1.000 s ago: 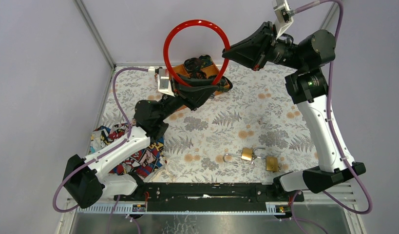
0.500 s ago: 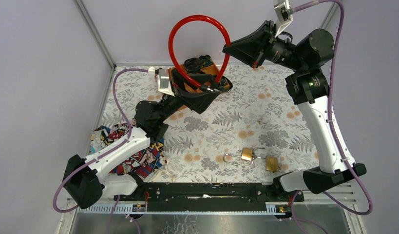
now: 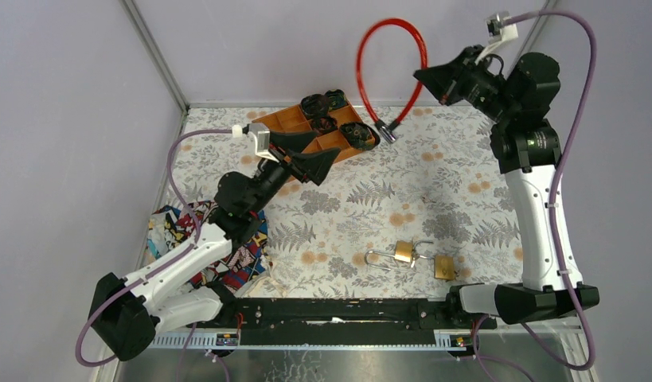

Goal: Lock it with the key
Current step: Place the lock at the center of the board.

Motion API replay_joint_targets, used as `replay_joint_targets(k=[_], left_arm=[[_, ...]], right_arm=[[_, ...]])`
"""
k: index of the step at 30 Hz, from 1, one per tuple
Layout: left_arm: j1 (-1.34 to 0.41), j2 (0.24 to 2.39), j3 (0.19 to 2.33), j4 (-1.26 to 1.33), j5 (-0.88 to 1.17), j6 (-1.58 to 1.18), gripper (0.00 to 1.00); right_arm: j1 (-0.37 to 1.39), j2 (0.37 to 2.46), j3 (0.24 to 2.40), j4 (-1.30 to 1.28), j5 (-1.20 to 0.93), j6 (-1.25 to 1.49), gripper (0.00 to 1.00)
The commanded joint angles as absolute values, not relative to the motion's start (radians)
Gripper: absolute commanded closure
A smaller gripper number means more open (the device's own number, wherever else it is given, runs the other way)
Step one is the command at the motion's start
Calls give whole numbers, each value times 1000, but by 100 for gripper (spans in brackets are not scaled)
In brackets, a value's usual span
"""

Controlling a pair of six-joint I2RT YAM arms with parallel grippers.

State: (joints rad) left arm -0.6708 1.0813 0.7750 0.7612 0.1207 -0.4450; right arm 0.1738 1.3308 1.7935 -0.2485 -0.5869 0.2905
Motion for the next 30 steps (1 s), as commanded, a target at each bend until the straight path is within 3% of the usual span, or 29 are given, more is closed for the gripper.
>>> replay_joint_targets(k=[1,10,18,22,27,28,29,30], left_arm=[[-660,1041,716,686,38,-437,1],[-638,987,599,654,-25,-507,1],[-610,973,556,696,-32,-514,1],[-604,973,543,724,-31,-505,1],[-601,992,543,742,-22,-515,1],[-601,994,544,744,-19,-521,1],[-601,995,545,747,-18,-527,1],[-601,996,546,748,-15,-530,1]], right_arm=[[14,1330,1606,-225,-535,339,100],[-196,1433,1255,-143,-644,431,100],[-217,1541,1214,-150,-781,508,100],[-233,1531,1161,-372,-700,358,100],[-275,1539,1062,-404,-434,323,100],[-276,1556,1072,-419,-359,312,99],[-276,1577,1086,-433,-299,299,89],[-276,1605,1106,-459,-250,284,70]])
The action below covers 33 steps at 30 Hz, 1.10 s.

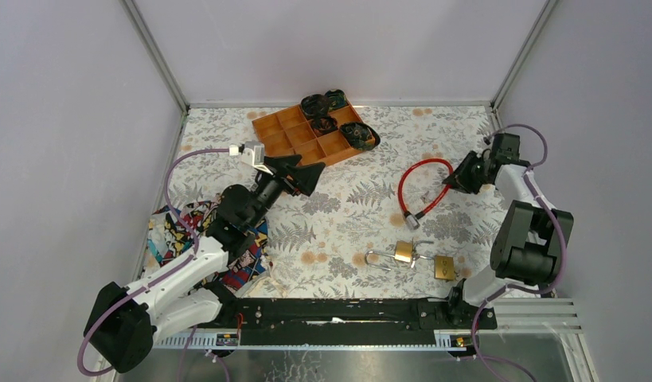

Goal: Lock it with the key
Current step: Place the lock at the center of the board, then pick up the lock from the center of the board.

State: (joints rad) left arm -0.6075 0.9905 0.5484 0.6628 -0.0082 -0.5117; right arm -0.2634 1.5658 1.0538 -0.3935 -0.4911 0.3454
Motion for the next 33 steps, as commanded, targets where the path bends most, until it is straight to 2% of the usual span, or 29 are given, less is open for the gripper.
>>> replay_joint_targets(k=[1,2,3,6,8,10,13,15,17,25,33], left_arm=[[-601,994,546,746,-13,-532,1],[-601,992,547,742,-13,-530,1],[-601,990,550,737,-14,-525,1],[-601,989,551,734,-17,-523,1],[-601,991,548,740,-14,-523,1],[-602,995,542,754,-6,-513,1],[-601,999,527,792,21,-468,1],[-600,990,515,813,48,-432,1],[-596,968,506,801,68,-410,1],[-517,875,460,705,92,-426,1],[-492,880,451,742,109,-445,1]], right_arm=[[-276,1632,1139,-495,-205,266,49],[-276,1659,1177,-534,-164,256,8],[-275,1670,1221,-568,-127,248,1],[-249,1623,1275,-592,-72,229,0],[-164,1564,1301,-605,-41,150,0],[-9,1531,1316,-654,-89,-11,0],[268,1581,1340,-881,-232,-343,0],[428,1651,1326,-1004,-232,-513,0],[532,1668,1263,-991,-213,-560,0],[593,1548,990,-886,-38,-562,0],[600,1445,810,-663,-17,-582,0]])
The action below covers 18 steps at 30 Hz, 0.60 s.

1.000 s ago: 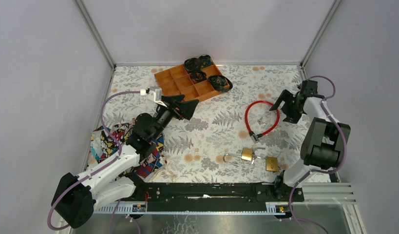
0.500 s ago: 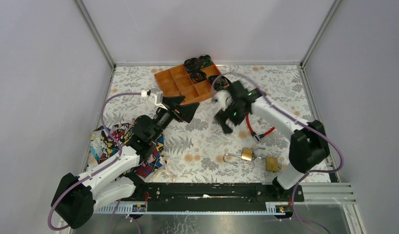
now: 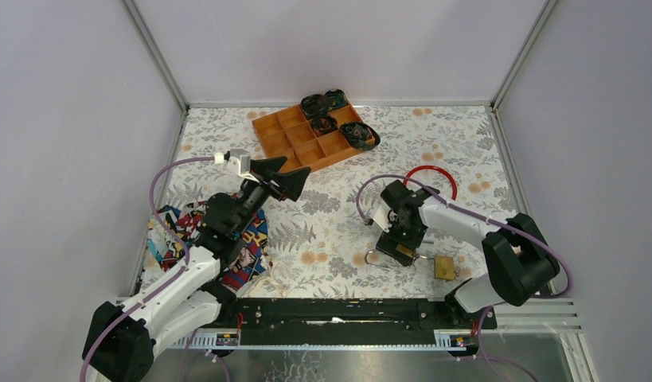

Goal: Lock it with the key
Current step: Pick up the lock from the center of the board.

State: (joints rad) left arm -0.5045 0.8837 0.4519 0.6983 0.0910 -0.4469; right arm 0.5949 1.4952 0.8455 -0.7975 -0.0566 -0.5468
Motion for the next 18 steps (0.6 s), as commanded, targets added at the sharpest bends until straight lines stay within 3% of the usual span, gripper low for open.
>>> replay_joint_targets(k=[1,9,13,17,18], left_arm=[[-491,882,452,744,110,-445,1],[-481,896,459,752,108,-449,1],[-477,898,462,754,108,-446,1],[-471,894,464,748,111,-434,1],[-470,893,464,740,120,-427,2]], right_arm=[[601,1442,799,-643,-17,-578,0],[640,1436,712,-573,-36,-592,4],[647,1433,700,-549,-33,-613,30],[654,1428,696,-538,-105,-626,40],[656,1430,694,-539,-122,-629,46]])
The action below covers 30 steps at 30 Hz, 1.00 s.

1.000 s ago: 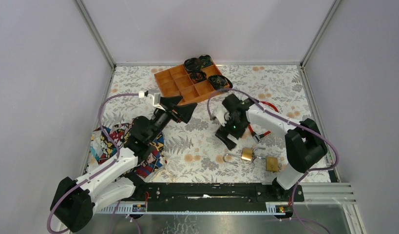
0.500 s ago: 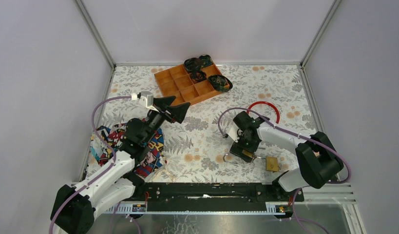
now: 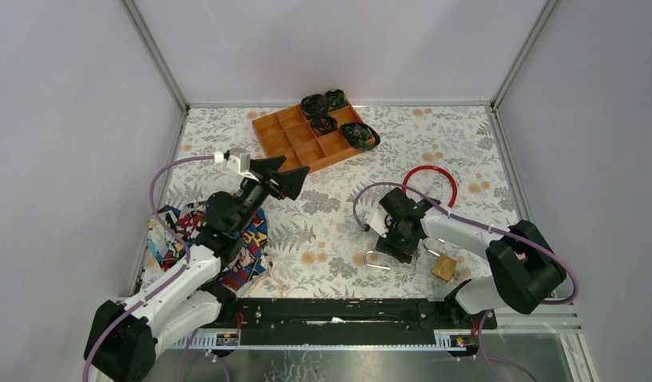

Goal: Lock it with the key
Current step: Pick up the lock from the center of the board.

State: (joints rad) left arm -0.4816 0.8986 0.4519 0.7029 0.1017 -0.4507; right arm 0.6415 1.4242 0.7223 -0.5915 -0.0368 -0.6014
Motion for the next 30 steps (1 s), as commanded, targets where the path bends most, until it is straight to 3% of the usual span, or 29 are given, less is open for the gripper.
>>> replay_joint_targets(k=[1,3,6,10,14,19,22,30], left_arm=[[-468,892,463,737,140,-413,2],[-466,891,461,716,239,-314,5],[-464,899,487,589,471,-149,14],[-460,967,553,321,720,-14,23],[-469,1130,614,121,1009,148,39],[-521,1347,650,157,841,5,52],[-578,1443,650,130,752,43,46],[-716,1483,569,188,585,154,43]], right_arm=[[658,1430,694,-539,-137,-629,53],[658,1424,708,-544,-168,-618,64],[658,1392,737,-530,-229,-582,71],[658,1310,726,-430,-375,-543,78],[658,1292,709,-339,-507,-486,82],[658,1366,701,-272,-555,-432,84],[659,1388,689,-269,-498,-437,85],[677,1428,706,-294,-398,-451,85]])
